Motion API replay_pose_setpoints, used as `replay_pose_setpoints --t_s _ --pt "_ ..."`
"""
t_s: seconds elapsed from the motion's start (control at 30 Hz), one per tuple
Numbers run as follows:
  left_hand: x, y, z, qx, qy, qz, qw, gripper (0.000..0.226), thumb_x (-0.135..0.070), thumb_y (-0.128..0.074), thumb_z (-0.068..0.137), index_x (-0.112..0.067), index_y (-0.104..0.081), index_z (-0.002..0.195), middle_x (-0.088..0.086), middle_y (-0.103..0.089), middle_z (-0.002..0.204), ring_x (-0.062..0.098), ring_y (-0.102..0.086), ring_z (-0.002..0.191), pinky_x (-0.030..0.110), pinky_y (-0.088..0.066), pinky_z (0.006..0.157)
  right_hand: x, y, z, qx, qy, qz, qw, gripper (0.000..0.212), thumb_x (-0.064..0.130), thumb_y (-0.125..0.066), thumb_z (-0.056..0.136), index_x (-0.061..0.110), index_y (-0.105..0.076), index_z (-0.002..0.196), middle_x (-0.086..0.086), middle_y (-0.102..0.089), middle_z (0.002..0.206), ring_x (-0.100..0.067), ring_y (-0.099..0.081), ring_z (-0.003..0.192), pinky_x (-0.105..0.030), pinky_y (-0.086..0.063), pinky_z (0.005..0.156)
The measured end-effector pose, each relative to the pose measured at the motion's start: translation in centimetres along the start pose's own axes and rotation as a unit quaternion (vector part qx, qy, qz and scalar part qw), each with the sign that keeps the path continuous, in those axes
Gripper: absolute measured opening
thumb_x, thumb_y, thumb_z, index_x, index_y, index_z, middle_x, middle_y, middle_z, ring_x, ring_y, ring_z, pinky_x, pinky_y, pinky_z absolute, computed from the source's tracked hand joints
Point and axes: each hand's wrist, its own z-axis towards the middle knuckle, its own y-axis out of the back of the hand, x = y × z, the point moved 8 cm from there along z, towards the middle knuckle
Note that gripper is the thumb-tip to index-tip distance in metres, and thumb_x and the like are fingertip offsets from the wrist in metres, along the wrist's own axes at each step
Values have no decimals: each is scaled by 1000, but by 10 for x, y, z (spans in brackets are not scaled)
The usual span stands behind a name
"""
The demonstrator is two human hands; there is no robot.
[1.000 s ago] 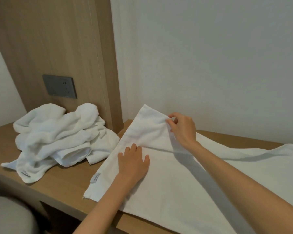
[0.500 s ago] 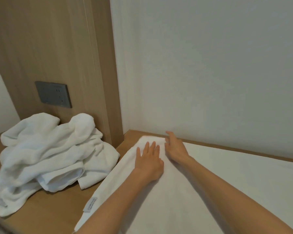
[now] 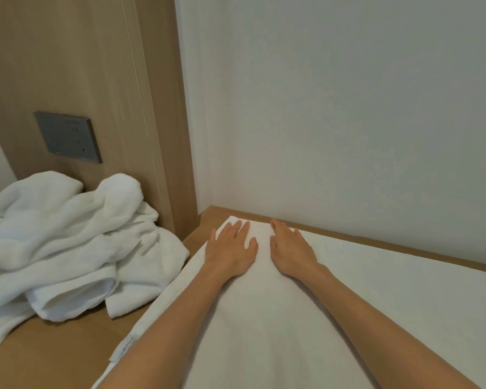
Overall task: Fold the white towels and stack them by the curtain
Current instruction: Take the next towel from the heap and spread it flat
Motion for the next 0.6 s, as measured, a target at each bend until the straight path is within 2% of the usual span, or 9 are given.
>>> replay_pose_setpoints --t_s 0.23,0.33,0.4,0.5,0.6 --pt "19 6 -1 11 21 23 999 57 -46 -13 101 -26 -5 153 -3 1 161 16 3 148 41 6 119 14 0 4 41 44 4 998 48 20 -21 104 12 -17 151 -5 -22 157 -20 -16 146 -32 -8 117" --pt "19 10 -4 26 35 59 997 57 -44 -9 101 -20 -1 153 0 4 161 19 5 148 44 8 119 13 16 -8 28 43 8 999 45 20 -25 104 10 -24 148 -6 -31 153 -21 -26 141 -35 -16 115" --pt "3 15 -8 15 40 65 997 57 -39 -8 103 -13 -1 153 3 5 161 20 5 148 44 7 119 2 35 -20 -2 26 -44 999 42 19 -24 103 9 -29 143 -7 -35 149 -22 -27 140 -38 -14 115" --pt "-40 15 -19 -5 14 12 1000 54 -30 -13 104 -7 -4 152 5 1 161 23 3 148 43 3 119 -22 50 -39 -8 -20 -89 996 41 20 -24 103 8 -30 141 -7 -33 150 -23 -23 142 -43 -13 117" --pt "-100 -4 -30 37 -26 -15 999 55 -27 -20 103 -8 -2 152 4 0 161 23 3 148 45 3 118 -53 51 -68 12 -67 -97 993 48 25 -23 103 11 -19 149 -2 -15 159 -24 -8 147 -51 -5 116"
